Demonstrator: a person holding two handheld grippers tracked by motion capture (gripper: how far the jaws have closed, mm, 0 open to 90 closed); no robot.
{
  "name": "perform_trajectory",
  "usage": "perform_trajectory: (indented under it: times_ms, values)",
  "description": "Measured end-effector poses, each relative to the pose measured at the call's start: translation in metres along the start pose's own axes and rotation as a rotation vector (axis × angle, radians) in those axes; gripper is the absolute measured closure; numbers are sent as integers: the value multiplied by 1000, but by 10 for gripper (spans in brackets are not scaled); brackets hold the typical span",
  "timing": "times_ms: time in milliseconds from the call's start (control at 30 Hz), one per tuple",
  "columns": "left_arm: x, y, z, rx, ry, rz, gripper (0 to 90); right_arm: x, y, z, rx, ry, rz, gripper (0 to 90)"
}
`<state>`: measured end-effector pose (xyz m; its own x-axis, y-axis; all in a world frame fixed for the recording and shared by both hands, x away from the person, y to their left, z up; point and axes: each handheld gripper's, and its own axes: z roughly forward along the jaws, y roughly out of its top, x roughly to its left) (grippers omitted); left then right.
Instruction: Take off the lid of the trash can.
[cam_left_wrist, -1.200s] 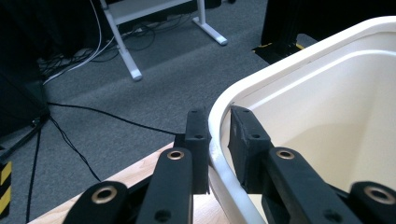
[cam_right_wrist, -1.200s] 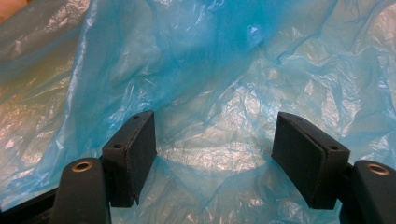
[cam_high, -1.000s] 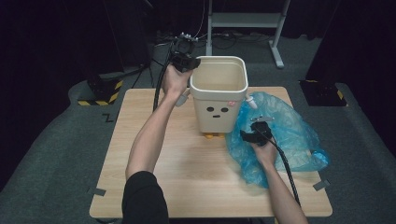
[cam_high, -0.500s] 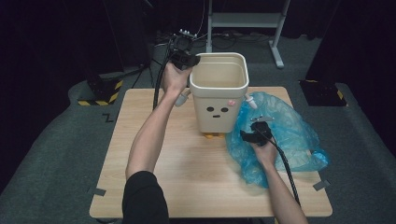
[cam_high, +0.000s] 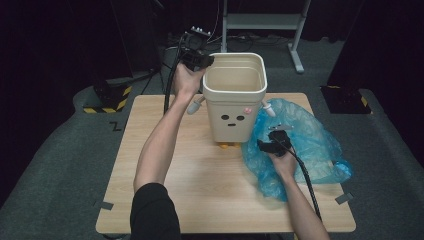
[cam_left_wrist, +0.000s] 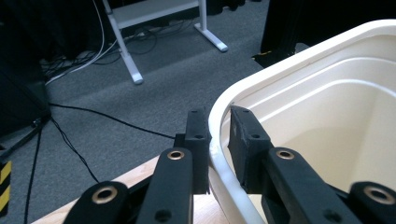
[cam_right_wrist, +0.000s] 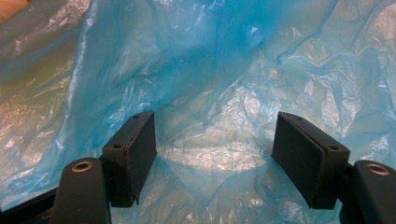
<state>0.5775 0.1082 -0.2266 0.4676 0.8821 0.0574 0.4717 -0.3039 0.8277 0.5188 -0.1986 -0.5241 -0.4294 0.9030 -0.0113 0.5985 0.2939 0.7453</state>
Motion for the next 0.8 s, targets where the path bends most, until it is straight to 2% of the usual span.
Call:
perform_trajectory:
  times_ms: [100, 233, 800]
  values:
    - [-1, 5, -5, -15, -8, -1, 782, 0, 0, 0, 0, 0, 0, 300]
    - [-2, 8, -8, -12, 3, 9, 782, 0, 0, 0, 0, 0, 0, 300]
    - [15, 1, -38, -26, 30, -12, 781, 0, 0, 0, 0, 0, 0, 300]
